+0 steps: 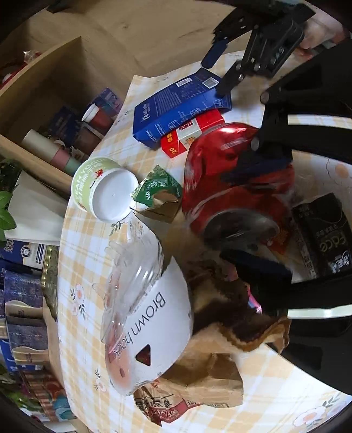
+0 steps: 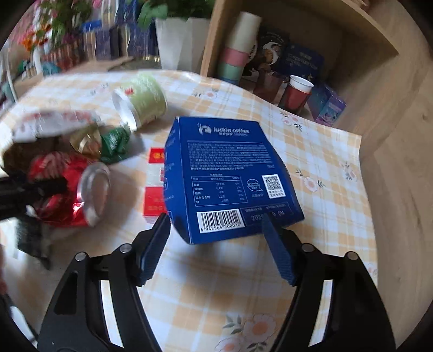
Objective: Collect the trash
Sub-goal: 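Grasp the red soda can with the left gripper while the right gripper lifts the coffee box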
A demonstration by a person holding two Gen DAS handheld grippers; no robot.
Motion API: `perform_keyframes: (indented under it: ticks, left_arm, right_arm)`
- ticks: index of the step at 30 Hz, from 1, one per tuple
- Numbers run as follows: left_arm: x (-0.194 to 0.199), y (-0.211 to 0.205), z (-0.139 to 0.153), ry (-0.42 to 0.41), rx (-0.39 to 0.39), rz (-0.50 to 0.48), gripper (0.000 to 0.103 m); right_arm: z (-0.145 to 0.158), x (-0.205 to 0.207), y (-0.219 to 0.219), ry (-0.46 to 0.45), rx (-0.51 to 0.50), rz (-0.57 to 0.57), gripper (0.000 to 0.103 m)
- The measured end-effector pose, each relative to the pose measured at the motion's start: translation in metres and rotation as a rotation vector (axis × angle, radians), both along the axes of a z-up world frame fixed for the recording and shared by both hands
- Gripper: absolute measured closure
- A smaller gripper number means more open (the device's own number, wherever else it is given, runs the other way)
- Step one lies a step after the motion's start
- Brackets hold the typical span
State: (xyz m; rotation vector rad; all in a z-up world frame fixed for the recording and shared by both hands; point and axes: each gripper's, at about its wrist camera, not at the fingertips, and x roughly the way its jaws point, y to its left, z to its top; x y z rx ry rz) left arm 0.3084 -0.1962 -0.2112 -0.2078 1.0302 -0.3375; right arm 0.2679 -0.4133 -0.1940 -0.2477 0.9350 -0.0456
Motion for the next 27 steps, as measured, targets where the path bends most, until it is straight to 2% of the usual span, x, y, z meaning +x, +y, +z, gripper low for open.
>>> perform_keyframes:
  ticks: [1,2,6,7,10,11,13,14,18,21,22,27]
  left_arm:
    - [-0.002,0.003,0.000,-0.005,-0.008,-0.002,0.059]
    - [-0.001,0.005,0.000,-0.006,-0.015,-0.012,0.059]
    - [-0.005,0.008,0.002,-0.013,-0.021,-0.032,0.060]
    - [-0.009,0.010,0.004,-0.023,-0.023,-0.039,0.060]
    - [-0.017,0.014,0.011,-0.057,-0.027,-0.061,0.063]
    - [-0.020,0.015,0.014,-0.068,-0.033,-0.071,0.073]
    - [-0.025,0.020,0.022,-0.081,-0.052,-0.084,0.073]
    - [-0.027,0.022,0.026,-0.090,-0.058,-0.090,0.073]
    - [-0.035,0.030,0.037,-0.125,-0.070,-0.098,0.073]
    - [-0.042,0.038,0.048,-0.146,-0.085,-0.097,0.073]
    - [-0.045,0.041,0.052,-0.157,-0.086,-0.100,0.073]
    - [-0.061,0.049,0.069,-0.212,-0.068,-0.131,0.073]
  right_arm:
    - [-0.005,0.005,0.005,0.012,-0.032,0.011,0.032]
    - [-0.010,0.010,0.009,0.022,-0.063,0.016,0.028]
    - [-0.025,0.024,0.021,0.053,-0.181,0.012,0.026]
    - [-0.033,0.027,0.026,0.078,-0.256,0.020,0.024]
    - [-0.034,0.029,0.036,0.086,-0.327,0.056,0.036]
    - [-0.031,0.028,0.039,0.083,-0.339,0.070,0.043]
    - [-0.022,0.024,0.041,0.071,-0.360,0.088,0.050]
    - [-0.014,0.021,0.038,0.063,-0.338,0.089,0.053]
    - [0.022,0.011,0.018,0.023,-0.163,0.044,0.059]
    - [0.051,-0.003,-0.011,0.005,0.099,-0.034,0.061]
    - [0.059,-0.011,-0.025,0.004,0.226,-0.070,0.061]
    - [0.071,-0.045,-0.061,-0.003,0.586,-0.169,0.062]
